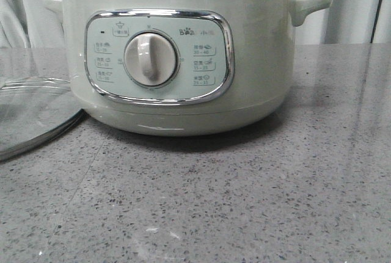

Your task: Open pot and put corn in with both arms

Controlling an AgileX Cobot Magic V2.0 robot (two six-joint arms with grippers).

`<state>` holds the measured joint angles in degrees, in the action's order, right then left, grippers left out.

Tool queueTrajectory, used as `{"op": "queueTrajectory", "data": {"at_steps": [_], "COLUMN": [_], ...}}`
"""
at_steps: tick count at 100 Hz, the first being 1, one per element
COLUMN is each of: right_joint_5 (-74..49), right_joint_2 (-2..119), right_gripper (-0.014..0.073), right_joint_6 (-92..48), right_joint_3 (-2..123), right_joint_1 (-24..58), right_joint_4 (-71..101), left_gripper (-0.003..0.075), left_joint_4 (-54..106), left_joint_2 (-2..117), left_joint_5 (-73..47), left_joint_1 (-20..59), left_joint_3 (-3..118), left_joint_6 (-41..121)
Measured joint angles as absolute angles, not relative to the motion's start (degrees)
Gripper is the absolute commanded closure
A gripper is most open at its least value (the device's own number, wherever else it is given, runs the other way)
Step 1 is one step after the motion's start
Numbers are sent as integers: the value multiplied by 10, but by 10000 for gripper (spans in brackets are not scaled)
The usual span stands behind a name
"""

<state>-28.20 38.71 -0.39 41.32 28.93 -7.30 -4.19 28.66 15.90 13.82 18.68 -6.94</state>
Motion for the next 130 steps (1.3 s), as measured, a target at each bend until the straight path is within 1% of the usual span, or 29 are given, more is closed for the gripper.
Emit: {"op": "queueTrajectory", "data": {"at_steps": [14,30,52,75,130], "right_joint_5": [-269,-244,-238,-238,-238], "right_joint_2": [302,214,116,94,94], "right_gripper": [664,663,664,664,664], "right_joint_6": [-4,-4,-5,-5,-7], "right_joint_3": [334,273,244,244,244], "right_joint_1": [289,289,289,289,289], "right_joint_4": [-84,-87,-92,-94,-94], "left_gripper": [741,741,741,741,741], "left_joint_4": [-42,-42,-41,-41,-41], "left_joint_2": [215,117,1,-3,-3], "left_joint_5": [96,67,-16,-48,-42], "left_joint_1": [138,138,138,138,138], "left_joint_3": [187,162,134,132,123], "left_joint_6": [-70,-71,-71,-71,-71]}}
